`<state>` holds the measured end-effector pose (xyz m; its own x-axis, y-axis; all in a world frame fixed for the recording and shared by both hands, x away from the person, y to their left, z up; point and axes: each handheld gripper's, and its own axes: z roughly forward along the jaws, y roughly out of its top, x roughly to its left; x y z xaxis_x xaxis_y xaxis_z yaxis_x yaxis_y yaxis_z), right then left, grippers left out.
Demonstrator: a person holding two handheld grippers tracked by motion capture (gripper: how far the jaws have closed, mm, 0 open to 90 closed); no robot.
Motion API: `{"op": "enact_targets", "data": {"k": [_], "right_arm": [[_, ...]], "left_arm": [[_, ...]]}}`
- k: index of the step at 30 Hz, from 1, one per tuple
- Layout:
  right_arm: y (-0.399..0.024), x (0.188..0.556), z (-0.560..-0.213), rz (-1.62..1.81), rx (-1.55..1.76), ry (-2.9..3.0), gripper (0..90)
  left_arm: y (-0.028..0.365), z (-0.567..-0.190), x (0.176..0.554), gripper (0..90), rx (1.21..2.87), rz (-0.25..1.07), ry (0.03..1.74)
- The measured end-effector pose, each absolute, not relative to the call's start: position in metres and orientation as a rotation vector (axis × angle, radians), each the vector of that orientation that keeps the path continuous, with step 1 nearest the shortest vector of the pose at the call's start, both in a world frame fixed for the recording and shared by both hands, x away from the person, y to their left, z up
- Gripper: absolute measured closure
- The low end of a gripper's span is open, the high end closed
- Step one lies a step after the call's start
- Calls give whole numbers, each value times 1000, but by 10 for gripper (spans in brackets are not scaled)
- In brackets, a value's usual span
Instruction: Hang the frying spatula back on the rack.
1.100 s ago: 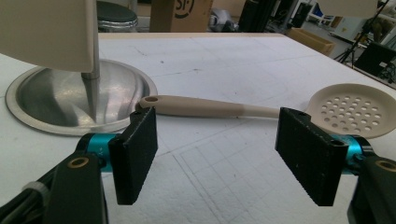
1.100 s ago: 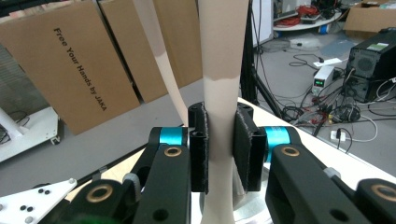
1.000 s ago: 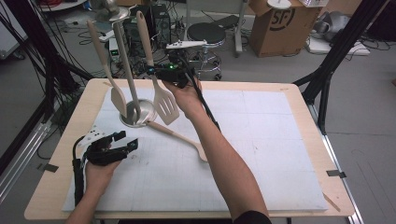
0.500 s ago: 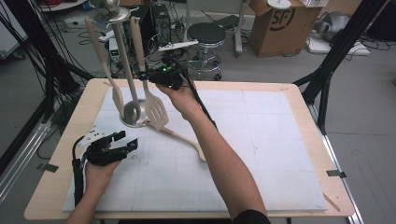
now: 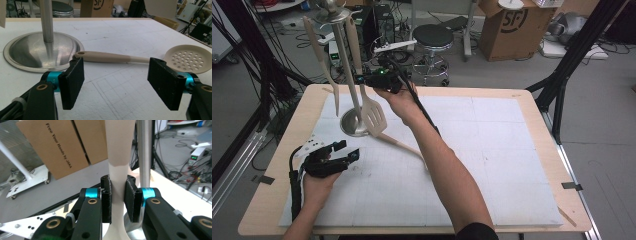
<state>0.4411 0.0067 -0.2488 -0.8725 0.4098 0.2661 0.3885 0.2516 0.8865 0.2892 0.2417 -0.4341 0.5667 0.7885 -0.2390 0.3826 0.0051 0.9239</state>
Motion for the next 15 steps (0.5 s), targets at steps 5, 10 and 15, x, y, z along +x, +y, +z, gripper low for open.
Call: {"op": "enact_targets", "data": {"k": [5,10,15], "right_arm": [[9,442,-253,1725,798,2491,779],[8,441,-254,1691,818,2442,760],[3,443,-253,1710,880,2337,590]], "left_arm": [[242,-434,289,302,1600,424,1008],[242,-433,288,302,1600,427,1005],[242,-433,288,302,1601,428,1005]]}}
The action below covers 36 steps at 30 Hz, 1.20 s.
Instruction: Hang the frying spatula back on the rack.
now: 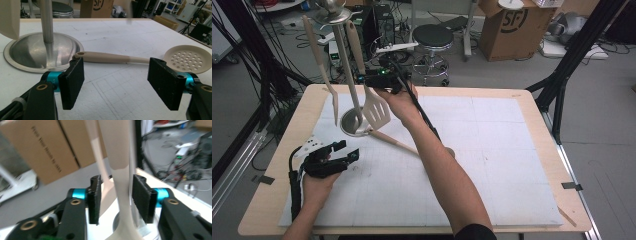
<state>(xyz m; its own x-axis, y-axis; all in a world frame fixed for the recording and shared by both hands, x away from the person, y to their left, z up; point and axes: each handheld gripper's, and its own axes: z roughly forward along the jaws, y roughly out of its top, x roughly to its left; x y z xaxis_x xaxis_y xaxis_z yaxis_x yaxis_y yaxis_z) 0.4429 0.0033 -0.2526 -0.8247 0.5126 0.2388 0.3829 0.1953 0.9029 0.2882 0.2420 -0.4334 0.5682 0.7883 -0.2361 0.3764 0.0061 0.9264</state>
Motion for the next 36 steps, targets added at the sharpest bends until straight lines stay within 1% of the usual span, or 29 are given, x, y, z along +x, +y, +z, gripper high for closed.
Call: {"op": "enact_targets", "data": {"k": [2,4,7,12,13,14,15,26,36], "right_arm": [[0,442,-250,1728,891,2279,564],[-5,442,-246,1768,891,2233,567],[-12,440,-239,1877,882,2159,604],[-20,435,-229,2038,818,2024,764],[-21,434,-227,2062,806,2009,836],[-22,433,-225,2079,797,1990,886],[-23,433,-224,2089,792,1971,899],[-19,443,-206,2204,796,1876,900],[-14,450,-197,2242,818,1831,900]], "left_arm": [[242,-433,288,302,1606,428,1006],[242,-434,288,302,1602,426,1008],[242,-434,288,302,1601,425,1009],[242,-434,288,302,1601,423,1009],[242,-434,288,302,1603,423,1009],[242,-434,289,302,1607,423,1007],[242,-434,289,302,1608,422,1007],[244,-434,289,302,1596,426,1011],[243,-434,288,302,1594,417,1006]]}}
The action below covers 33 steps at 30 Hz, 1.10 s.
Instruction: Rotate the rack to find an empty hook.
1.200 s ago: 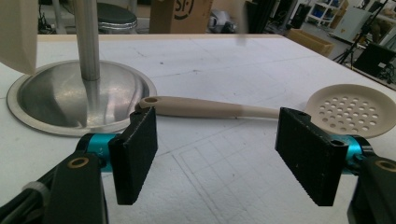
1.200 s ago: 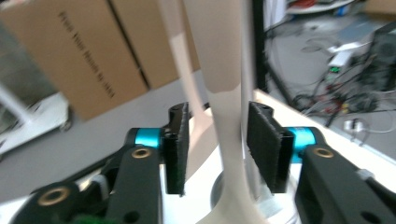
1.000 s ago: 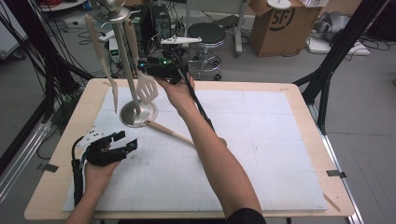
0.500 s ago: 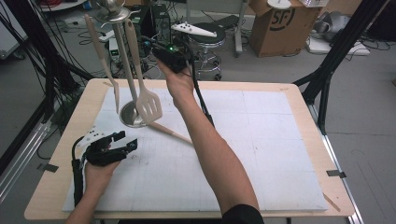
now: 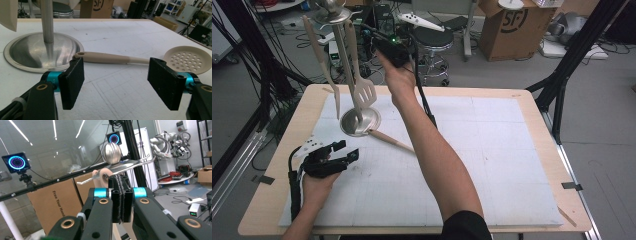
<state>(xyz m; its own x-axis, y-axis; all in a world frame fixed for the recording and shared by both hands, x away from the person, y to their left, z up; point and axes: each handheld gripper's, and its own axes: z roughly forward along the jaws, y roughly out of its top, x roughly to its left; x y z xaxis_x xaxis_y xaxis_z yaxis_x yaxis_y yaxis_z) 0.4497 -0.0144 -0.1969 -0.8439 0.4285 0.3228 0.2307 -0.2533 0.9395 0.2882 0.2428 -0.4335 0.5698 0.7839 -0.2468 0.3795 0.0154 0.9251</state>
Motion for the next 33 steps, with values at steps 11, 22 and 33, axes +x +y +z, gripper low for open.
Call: {"op": "enact_targets", "data": {"k": [11,22,33], "right_arm": [[-3,463,-199,2221,856,1823,900],[12,457,-195,2208,816,1871,900],[33,445,-195,2223,741,1933,900]], "left_arm": [[244,-434,287,302,1594,415,1008],[244,-434,286,302,1592,416,1013],[244,-434,286,303,1595,416,1009]]}}
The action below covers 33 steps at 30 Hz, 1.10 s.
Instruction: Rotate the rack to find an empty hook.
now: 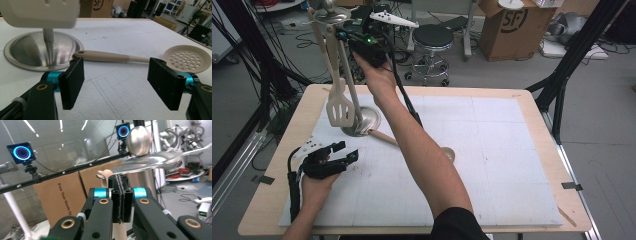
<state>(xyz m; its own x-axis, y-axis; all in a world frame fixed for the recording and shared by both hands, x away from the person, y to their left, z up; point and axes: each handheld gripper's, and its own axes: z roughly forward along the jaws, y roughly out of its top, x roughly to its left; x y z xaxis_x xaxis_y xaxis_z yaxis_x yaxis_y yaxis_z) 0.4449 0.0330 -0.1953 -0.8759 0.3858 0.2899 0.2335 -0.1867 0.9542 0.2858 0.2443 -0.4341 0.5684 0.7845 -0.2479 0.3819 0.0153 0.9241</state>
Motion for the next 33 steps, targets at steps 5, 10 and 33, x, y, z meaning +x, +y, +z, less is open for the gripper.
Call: {"op": "enact_targets", "data": {"k": [5,10,33], "right_arm": [[36,442,-195,2216,732,1948,900],[15,437,-204,2197,759,1942,871],[-81,417,-279,1987,906,2088,622]], "left_arm": [[245,-434,286,303,1586,416,1009],[246,-435,286,303,1593,417,1009],[245,-434,286,303,1599,427,1005]]}}
